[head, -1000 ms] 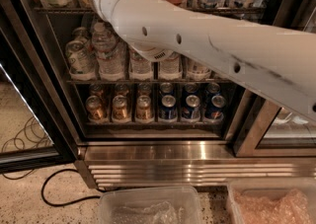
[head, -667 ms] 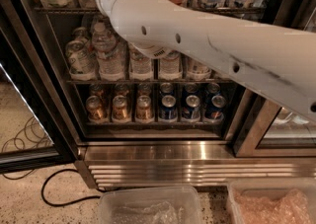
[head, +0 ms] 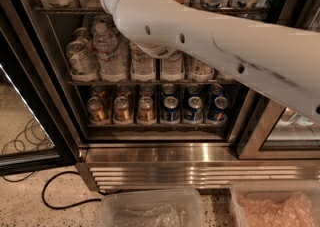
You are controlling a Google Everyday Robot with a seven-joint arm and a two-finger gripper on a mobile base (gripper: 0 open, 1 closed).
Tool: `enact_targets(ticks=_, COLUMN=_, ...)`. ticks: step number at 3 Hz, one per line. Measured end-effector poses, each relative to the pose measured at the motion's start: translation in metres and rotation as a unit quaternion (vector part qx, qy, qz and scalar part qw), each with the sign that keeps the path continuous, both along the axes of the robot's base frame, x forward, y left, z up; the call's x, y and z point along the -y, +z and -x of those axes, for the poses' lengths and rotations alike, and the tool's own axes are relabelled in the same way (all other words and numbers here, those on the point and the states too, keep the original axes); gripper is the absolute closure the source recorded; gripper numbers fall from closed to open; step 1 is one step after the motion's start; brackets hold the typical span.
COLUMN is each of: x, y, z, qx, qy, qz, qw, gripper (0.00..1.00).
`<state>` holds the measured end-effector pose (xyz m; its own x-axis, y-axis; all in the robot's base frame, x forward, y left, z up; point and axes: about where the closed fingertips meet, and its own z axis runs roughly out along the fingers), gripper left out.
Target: Pick coke can from top shelf of fridge
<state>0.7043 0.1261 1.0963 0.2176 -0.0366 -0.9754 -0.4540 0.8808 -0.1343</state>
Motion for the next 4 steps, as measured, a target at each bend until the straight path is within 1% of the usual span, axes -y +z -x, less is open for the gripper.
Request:
enact_targets(ticks=3, x=0.007, y=0.014, z=0.0, qx=0.02, qy=-0.007, qz=-0.006, qw=0.9998, gripper=1.0)
enact_targets(ticks=4, x=0.007, y=0.021, z=0.006, qx=0.028, qy=-0.005, qz=-0.011, qw=0.9995, gripper=1.0)
